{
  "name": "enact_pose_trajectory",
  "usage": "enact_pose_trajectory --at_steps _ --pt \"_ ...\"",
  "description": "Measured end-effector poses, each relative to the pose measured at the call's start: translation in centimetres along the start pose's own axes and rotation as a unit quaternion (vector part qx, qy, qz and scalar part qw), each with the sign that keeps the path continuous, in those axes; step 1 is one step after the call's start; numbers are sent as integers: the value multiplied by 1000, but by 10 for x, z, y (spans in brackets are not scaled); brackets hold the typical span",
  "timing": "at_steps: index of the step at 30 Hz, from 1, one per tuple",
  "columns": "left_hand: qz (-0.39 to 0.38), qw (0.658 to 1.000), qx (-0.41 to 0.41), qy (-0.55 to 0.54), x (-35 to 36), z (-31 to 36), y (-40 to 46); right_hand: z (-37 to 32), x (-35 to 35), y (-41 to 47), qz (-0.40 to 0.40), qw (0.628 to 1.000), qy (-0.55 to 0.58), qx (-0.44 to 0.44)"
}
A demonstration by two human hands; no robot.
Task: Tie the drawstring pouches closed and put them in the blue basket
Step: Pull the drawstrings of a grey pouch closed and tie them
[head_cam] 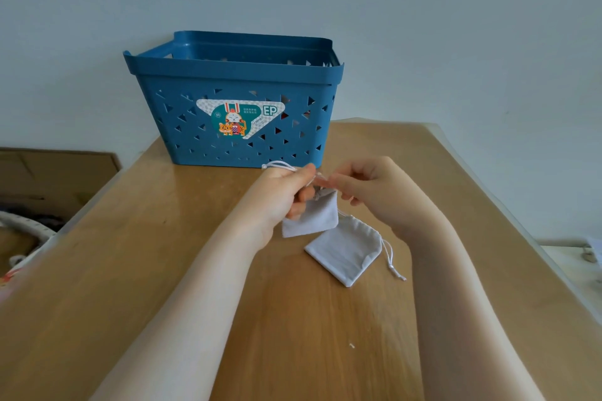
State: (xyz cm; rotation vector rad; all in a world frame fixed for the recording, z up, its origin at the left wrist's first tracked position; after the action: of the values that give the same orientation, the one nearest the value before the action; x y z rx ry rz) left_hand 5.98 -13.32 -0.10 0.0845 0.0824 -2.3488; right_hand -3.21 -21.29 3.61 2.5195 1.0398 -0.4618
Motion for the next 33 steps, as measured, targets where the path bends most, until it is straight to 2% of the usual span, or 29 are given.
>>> enact_pose_trajectory --at_steps 3,5,9,11,16,20,22,24,26,28,30,33 --pt "1 1000 27 -13 1 5 0 -1 16 -4 -59 998 -34 -15" --pt "-10 999 36 -25 4 7 -2 -2 20 -5 -70 996 -47 -20" --pt "-16 998 24 -52 1 9 -1 0 -4 5 58 998 -2 -23" --pt "-17 998 13 -64 -1 9 -2 3 -9 8 83 996 -9 -30" --pt "-55 998 18 -25 4 11 -8 -2 15 2 -24 998 -3 -50" --pt "-72 997 36 9 1 15 -11 -2 14 3 -14 999 -16 -49" --pt "-50 996 60 45 -2 20 -10 0 11 4 9 999 -26 -45" --pt "21 984 129 123 -12 30 -8 2 7 5 36 999 -12 -27" --pt "118 945 217 213 -26 47 -10 3 6 5 43 999 11 -16" --pt "173 918 262 241 -37 59 -14 -1 7 4 41 999 3 -22" --pt "182 919 269 225 -43 60 -13 -4 4 4 57 998 18 -26" --pt "143 935 264 187 -39 58 -12 -7 -3 6 94 994 14 -45"
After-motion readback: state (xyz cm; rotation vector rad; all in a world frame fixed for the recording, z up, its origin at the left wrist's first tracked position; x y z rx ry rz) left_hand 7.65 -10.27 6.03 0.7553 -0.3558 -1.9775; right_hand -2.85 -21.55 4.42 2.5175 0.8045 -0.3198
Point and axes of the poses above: each hand's wrist, its own y-axis towards the middle knuckle, its own x-axis out of the palm, z = x × y, the point moved 10 cm from there along y, towards the middle knuckle, and after that the axes turned 9 degrees about z, right-handed, at the moved point
